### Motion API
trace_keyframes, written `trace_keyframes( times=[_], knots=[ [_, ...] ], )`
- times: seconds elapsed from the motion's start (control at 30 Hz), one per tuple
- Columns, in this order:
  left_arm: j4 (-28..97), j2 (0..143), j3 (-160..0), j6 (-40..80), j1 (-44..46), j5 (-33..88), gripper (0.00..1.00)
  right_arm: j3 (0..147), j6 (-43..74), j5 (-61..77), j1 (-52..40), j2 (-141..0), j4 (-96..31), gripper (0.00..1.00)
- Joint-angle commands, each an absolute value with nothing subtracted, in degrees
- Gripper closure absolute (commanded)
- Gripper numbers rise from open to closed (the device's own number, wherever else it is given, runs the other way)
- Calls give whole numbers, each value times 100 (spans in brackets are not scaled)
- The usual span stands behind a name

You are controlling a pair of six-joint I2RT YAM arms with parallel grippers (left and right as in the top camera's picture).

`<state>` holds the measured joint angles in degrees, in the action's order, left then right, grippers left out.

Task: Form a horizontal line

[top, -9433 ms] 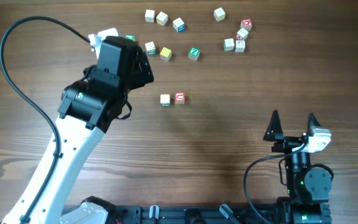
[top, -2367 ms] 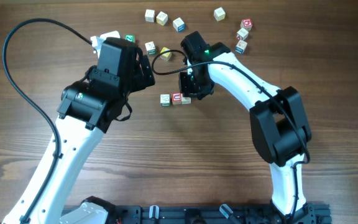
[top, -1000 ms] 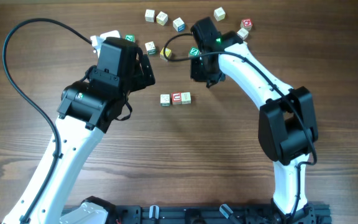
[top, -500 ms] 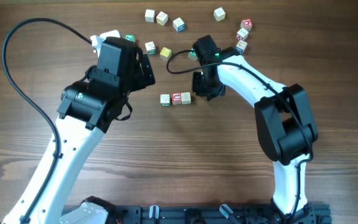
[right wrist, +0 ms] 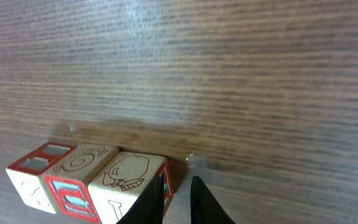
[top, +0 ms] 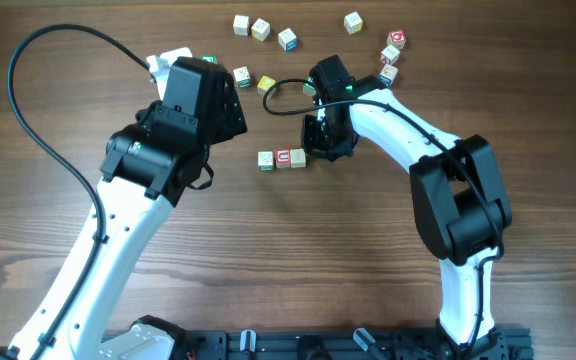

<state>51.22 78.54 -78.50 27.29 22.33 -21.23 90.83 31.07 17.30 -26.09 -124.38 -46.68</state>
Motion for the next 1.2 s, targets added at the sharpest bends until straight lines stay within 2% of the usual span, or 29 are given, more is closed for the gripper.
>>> trace_keyframes(
  times=[0.0, 0.43, 0.73, 0.93, 0.97, 1.03, 1.17],
  knots=[
    [5113, 7887, -7898, 2738, 2193, -2263, 0, 9039, 3168, 1962, -2633, -12333, -4766, 85],
    [5116, 7887, -7898, 2740, 2193, -2261, 0, 9041, 3140, 2191, -2633, -12333, -4718, 85],
    [5137, 7887, -7898, 2934, 2093, -2255, 0, 9091, 3002, 1225, -2556, -12333, -4681, 85],
    [5164, 7887, -7898, 3264, 694, -827, 0, 9408, 3004, 1800, -2397, -12331, -4165, 85],
    [5183, 7887, -7898, 3264, 390, -642, 0, 9408, 3020, 2027, -2397, -12331, -3933, 89],
    [5240, 7887, -7898, 3264, 54, -451, 0, 9408, 3061, 2307, -2414, -12331, -3531, 96],
    [5430, 7887, -7898, 3262, -189, -386, 0, 9408, 3218, 2303, -2526, -12333, -2943, 95]
  ],
)
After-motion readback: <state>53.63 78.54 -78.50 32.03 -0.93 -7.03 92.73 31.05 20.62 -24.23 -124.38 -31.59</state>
